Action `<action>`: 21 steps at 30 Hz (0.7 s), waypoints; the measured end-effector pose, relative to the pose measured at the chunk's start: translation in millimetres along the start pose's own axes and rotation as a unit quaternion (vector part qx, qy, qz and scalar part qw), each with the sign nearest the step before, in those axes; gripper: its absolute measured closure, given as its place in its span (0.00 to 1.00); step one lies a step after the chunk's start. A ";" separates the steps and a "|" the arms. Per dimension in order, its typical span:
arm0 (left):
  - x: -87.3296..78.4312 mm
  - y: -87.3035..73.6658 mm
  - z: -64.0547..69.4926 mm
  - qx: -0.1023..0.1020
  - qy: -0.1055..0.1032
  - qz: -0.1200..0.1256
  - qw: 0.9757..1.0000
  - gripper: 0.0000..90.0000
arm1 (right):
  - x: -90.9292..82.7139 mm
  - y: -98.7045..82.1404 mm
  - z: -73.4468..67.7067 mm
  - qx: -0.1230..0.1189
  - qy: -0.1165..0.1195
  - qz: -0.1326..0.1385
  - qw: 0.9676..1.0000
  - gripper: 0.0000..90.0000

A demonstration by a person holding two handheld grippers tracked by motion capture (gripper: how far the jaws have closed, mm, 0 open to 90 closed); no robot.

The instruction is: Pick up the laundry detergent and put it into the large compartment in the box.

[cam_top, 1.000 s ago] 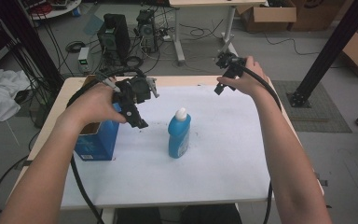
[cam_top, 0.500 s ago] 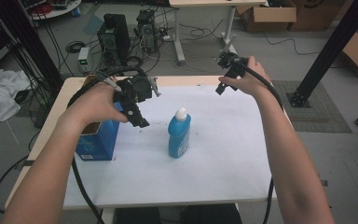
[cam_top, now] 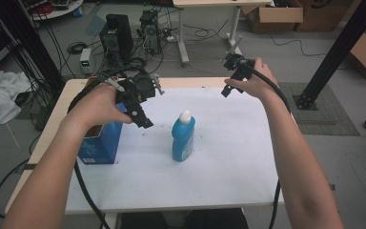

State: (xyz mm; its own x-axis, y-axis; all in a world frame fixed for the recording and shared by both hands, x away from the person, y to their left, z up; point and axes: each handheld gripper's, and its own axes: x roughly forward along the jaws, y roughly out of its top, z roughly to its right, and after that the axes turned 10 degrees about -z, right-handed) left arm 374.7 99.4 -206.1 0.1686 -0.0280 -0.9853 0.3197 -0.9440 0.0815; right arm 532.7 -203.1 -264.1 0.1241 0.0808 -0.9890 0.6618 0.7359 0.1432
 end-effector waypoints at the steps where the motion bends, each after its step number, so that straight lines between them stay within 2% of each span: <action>1: -1.2 0.4 0.7 -0.006 -0.001 0.002 1.000 0.17 | 0.0 -0.6 0.4 -0.001 0.000 0.000 1.000 0.31; 3: -4.1 2.0 1.6 -0.021 0.003 -0.003 1.000 0.18 | -0.2 -1.7 1.1 -0.001 -0.002 0.001 1.000 0.31; 6: -7.8 4.8 5.8 -0.039 -0.005 -0.004 0.999 0.19 | -0.2 -4.0 0.9 -0.002 -0.003 -0.001 1.000 0.31; 7: -7.8 4.8 5.8 -0.039 -0.005 -0.004 0.999 0.19 | -0.7 -4.4 1.0 -0.002 -0.003 0.001 1.000 0.31; 8: -8.9 6.5 7.3 -0.051 -0.001 -0.007 0.999 0.19 | -1.4 -4.8 0.8 -0.001 -0.002 0.001 1.000 0.31; 11: -10.1 8.4 9.3 -0.061 -0.003 -0.007 0.998 0.19 | -2.5 -5.1 0.2 -0.001 -0.001 0.001 1.000 0.31; 15: -13.8 12.7 11.2 -0.083 -0.008 0.005 0.996 0.19 | -3.7 -5.4 -1.2 -0.003 -0.002 0.003 1.000 0.31; 16: -15.9 15.1 12.6 -0.092 -0.002 0.010 0.996 0.19 | -4.0 -5.4 -1.4 -0.002 -0.003 0.004 1.000 0.31; 17: -15.9 15.1 12.6 -0.092 -0.002 0.010 0.996 0.19 | -4.0 -5.4 -1.4 -0.002 -0.003 0.004 1.000 0.31; 21: -18.3 19.7 15.2 -0.113 -0.005 0.018 0.993 0.18 | -3.8 -5.7 -1.3 -0.003 -0.003 0.004 1.000 0.31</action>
State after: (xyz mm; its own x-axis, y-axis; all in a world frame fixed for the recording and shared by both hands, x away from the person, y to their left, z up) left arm 363.8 76.3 -188.7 0.1744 -0.0639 -0.9826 0.5159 -0.8440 0.1464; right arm 527.4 -206.7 -261.2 0.1337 0.0835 -0.9875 0.6559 0.7395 0.1514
